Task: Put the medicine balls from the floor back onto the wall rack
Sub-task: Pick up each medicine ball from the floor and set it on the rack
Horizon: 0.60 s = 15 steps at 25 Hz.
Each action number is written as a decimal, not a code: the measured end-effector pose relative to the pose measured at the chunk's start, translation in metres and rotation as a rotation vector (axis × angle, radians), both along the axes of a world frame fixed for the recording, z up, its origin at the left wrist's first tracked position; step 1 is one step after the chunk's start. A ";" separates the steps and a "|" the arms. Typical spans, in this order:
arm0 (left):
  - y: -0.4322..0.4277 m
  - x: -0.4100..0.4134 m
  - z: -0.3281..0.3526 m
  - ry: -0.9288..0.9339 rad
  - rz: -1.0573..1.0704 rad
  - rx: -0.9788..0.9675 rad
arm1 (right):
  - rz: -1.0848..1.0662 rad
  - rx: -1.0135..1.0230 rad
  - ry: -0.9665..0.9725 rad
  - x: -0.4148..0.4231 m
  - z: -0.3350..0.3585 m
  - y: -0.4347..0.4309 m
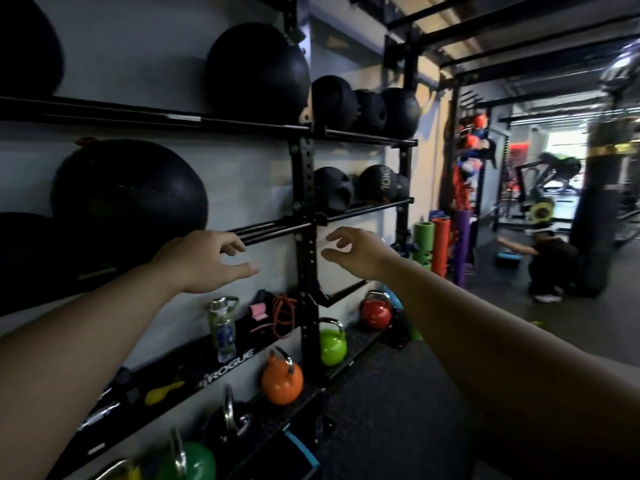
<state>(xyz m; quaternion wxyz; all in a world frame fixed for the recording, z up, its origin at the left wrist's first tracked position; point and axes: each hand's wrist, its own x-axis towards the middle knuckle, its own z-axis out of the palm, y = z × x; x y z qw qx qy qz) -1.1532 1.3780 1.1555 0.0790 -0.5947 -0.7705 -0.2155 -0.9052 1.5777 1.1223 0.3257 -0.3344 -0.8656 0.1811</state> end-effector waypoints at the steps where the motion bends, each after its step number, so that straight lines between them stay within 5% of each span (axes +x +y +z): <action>1: 0.001 0.020 0.000 -0.002 -0.032 -0.012 | -0.017 -0.010 0.001 0.027 -0.002 -0.006; 15: 0.001 0.448 -0.103 0.000 -0.423 -0.226 | -0.410 -0.146 -0.162 0.505 -0.105 -0.163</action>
